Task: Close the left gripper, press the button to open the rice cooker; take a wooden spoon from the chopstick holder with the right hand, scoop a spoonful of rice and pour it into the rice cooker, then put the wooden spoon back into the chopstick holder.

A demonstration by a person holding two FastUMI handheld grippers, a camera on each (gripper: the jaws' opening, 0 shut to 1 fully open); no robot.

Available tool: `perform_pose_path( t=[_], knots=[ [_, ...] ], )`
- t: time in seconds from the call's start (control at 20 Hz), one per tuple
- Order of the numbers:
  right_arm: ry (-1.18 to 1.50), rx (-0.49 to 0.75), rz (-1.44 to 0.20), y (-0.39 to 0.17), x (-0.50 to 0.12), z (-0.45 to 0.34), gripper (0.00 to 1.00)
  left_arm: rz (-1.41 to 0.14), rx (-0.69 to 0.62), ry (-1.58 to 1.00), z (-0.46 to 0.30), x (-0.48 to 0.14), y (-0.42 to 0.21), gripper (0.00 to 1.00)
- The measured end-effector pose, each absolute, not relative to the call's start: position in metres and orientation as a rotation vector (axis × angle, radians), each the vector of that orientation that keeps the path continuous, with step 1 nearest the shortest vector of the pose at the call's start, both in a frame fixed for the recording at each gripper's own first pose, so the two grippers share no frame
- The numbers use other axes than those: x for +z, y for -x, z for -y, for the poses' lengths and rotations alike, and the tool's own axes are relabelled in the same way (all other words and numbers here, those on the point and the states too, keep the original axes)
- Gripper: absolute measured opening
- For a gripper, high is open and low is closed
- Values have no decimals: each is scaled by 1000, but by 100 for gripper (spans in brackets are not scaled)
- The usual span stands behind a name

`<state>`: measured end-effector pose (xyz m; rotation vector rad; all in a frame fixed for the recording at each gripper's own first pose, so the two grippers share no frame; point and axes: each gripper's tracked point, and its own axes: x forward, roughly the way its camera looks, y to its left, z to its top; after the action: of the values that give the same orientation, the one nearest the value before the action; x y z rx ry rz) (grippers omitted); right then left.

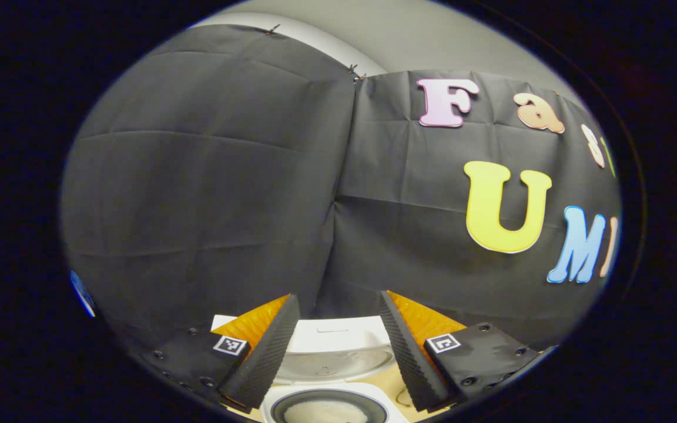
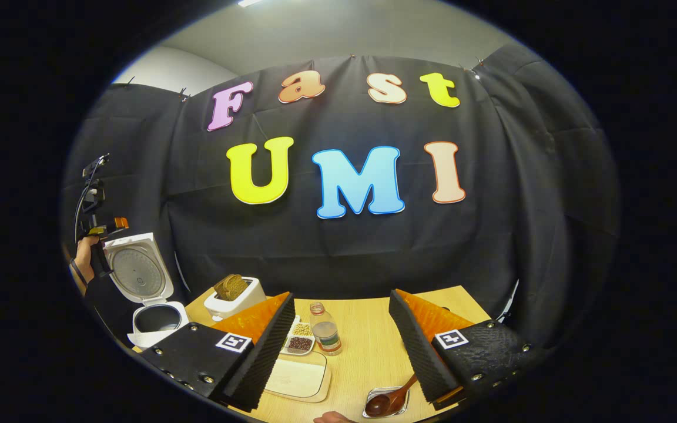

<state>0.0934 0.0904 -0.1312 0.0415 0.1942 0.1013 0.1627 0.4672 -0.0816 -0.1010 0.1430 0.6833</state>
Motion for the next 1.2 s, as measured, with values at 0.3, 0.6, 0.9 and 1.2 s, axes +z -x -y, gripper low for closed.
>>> perform_pose_path(
  t=[0.3, 0.6, 0.9, 1.2],
  knots=[
    [-6, 91, -188, -98, -130, -88, 98, -245, 742, 53, -496, -111, -186, 95],
    [3, 95, -146, -100, -121, -94, 98, -272, 749, 25, -492, -118, -185, 98],
    [2, 131, -124, -95, -113, -97, 98, -257, 715, 30, -459, -121, -164, 98],
    [7, 130, -113, -85, -109, -81, 98, -243, 711, 23, -418, -132, -136, 98]
  ],
)
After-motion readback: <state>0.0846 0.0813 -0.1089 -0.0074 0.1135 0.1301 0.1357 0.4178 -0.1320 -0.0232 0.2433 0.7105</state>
